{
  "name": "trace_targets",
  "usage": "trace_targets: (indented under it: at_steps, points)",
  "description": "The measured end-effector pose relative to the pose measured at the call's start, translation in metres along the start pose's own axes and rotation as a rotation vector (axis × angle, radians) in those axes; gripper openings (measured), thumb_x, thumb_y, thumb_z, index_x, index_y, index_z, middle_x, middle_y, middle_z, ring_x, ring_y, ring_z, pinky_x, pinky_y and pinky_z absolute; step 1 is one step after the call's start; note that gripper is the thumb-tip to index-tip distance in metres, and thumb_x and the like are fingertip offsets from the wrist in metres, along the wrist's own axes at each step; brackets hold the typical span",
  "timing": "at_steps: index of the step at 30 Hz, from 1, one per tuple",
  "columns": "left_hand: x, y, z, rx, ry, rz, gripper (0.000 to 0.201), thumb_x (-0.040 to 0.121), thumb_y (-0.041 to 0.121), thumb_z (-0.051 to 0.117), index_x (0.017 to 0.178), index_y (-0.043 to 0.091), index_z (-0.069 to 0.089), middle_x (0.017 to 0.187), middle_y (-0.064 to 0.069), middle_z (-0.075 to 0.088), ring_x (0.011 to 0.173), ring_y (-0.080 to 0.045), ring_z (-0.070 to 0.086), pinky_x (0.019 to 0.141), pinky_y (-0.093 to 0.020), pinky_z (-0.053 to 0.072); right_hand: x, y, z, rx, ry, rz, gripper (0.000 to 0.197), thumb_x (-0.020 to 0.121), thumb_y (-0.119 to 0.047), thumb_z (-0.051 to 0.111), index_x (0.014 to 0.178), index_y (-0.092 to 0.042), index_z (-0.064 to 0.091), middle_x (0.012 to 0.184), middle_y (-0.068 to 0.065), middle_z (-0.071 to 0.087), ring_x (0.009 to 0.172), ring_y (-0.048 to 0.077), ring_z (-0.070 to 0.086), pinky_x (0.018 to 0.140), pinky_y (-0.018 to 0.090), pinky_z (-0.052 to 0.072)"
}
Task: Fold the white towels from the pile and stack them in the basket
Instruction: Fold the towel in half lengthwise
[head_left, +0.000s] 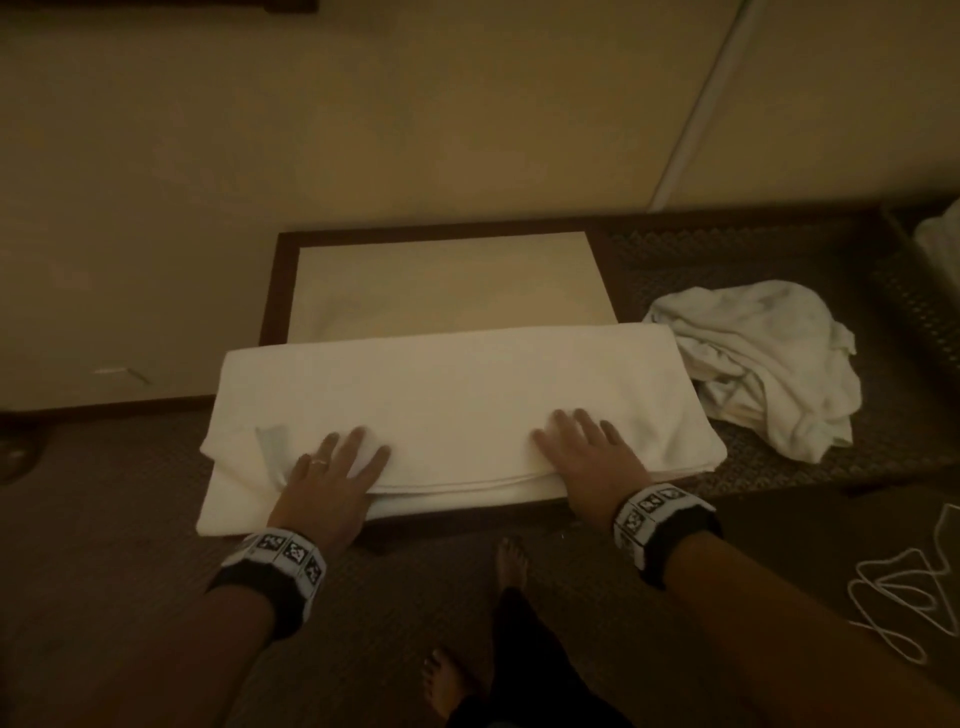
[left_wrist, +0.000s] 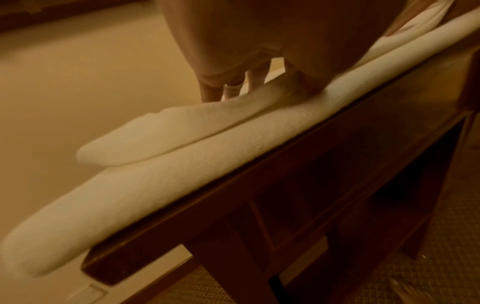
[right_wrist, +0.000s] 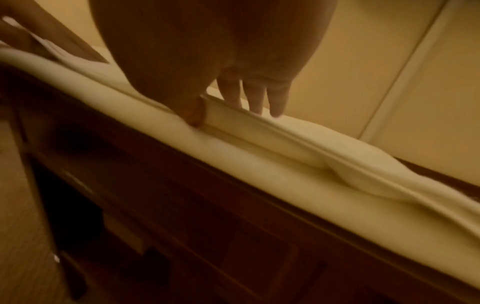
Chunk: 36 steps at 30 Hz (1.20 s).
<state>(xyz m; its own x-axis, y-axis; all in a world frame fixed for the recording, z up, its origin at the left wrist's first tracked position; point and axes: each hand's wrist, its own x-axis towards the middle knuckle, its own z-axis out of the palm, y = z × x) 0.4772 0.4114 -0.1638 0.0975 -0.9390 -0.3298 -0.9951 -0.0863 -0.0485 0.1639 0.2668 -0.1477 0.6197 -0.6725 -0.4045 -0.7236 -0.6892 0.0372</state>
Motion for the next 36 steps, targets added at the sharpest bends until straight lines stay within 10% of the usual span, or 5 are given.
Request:
trace_targets:
  at_steps: [11, 16, 22, 27, 36]
  points:
    - [-0.026, 0.013, 0.030, -0.037, -0.093, 0.052, 0.097, 0.062, 0.030, 0.084, 0.145, 0.037, 0.035, 0.154, -0.008, 0.040, 0.135, -0.042, 0.044, 0.090, -0.070, 0.040, -0.013, 0.011, 0.026, -0.003, -0.079, -0.091, 0.086, 0.090, -0.012, 0.048, 0.154, -0.031, -0.006, 0.160, -0.001, -0.021, 0.147, 0.024, -0.017, 0.121, 0.048, 0.006]
    - [0.002, -0.007, 0.013, -0.094, -0.020, -0.154, 0.072, 0.099, 0.039, 0.040, 0.150, 0.049, -0.009, 0.165, 0.003, -0.011, 0.150, -0.037, -0.001, 0.109, -0.069, 0.019, 0.020, -0.003, 0.002, 0.030, -0.108, 0.054, 0.092, 0.089, -0.011, 0.050, 0.152, -0.036, -0.012, 0.160, -0.002, -0.023, 0.148, 0.033, -0.014, 0.118, 0.056, 0.013]
    - [0.014, -0.029, -0.004, -0.220, -0.133, -0.340, 0.093, 0.072, 0.094, 0.013, 0.149, 0.048, -0.012, 0.163, 0.001, -0.016, 0.148, -0.041, 0.000, 0.110, -0.068, 0.017, 0.039, -0.012, -0.012, 0.075, -0.129, 0.122, 0.088, 0.090, -0.010, 0.046, 0.151, -0.040, -0.009, 0.160, 0.001, -0.021, 0.147, 0.039, -0.009, 0.112, 0.062, 0.023]
    - [0.030, 0.000, -0.013, -0.236, 0.048, -0.276, 0.084, 0.085, 0.079, 0.013, 0.155, 0.033, 0.011, 0.165, -0.010, 0.000, 0.149, -0.036, 0.008, 0.116, -0.057, 0.020, 0.034, 0.019, -0.008, 0.105, -0.014, 0.143, 0.076, 0.093, -0.010, 0.045, 0.154, -0.028, 0.004, 0.163, 0.005, -0.009, 0.150, 0.028, 0.002, 0.119, 0.046, 0.021]
    - [0.055, 0.027, -0.019, -0.173, -0.028, -0.283, 0.086, 0.081, 0.083, 0.025, 0.150, 0.035, 0.012, 0.162, -0.012, 0.004, 0.146, -0.041, 0.012, 0.108, -0.063, 0.028, -0.015, 0.113, -0.009, 0.028, 0.001, 0.389, 0.040, 0.093, -0.022, 0.052, 0.133, -0.019, 0.051, 0.141, 0.004, 0.047, 0.131, 0.022, 0.043, 0.105, 0.037, 0.040]
